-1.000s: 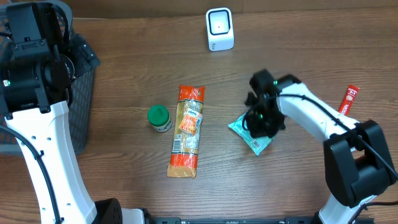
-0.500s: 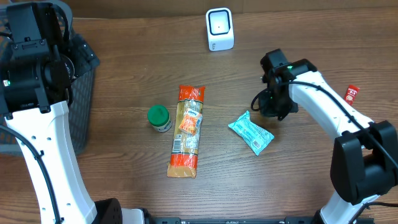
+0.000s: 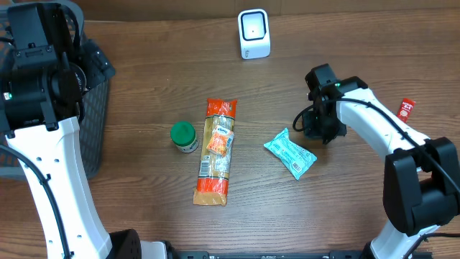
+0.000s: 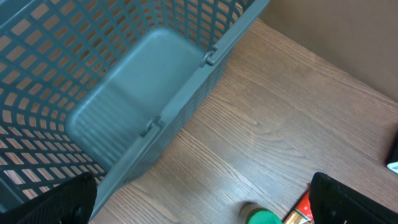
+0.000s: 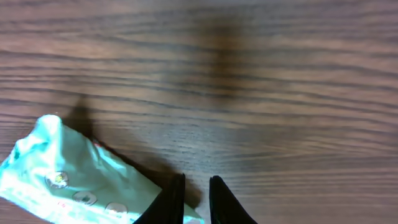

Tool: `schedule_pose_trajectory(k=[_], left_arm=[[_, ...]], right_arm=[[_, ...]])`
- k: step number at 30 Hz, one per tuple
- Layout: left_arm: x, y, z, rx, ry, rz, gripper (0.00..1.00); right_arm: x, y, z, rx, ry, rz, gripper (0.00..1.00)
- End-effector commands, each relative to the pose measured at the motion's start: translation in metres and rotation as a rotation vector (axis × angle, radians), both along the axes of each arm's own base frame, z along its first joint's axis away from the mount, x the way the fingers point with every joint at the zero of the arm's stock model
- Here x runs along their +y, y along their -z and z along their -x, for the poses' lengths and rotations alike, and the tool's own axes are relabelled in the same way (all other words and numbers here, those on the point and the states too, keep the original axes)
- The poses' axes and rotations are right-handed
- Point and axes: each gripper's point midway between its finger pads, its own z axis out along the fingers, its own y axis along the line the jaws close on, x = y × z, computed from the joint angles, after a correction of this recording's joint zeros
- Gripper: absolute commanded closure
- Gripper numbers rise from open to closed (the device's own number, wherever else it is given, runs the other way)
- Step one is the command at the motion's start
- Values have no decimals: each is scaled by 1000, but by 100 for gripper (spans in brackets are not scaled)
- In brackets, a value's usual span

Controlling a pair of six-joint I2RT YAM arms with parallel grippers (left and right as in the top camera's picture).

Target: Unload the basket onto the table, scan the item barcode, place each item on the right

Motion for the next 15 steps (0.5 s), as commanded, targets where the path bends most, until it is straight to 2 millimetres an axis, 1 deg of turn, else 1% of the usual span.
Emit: schedule_pose_trajectory(k=[1, 4, 10, 13, 15], left_arm=[[4, -2, -1, 0, -6, -15, 0], [4, -2, -1, 0, -6, -15, 0], [4, -2, -1, 1, -6, -16, 0], [4, -2, -1, 0, -6, -15, 0], [4, -2, -1, 0, -6, -15, 0]], right_arm=[[14, 10, 15, 48, 2, -94, 83], [19, 21, 29, 90, 3, -133, 83], [14, 41, 50, 134, 6, -130, 82], [13, 45, 58, 157, 8, -133, 82], [12, 45, 59, 159, 8, -132, 82]])
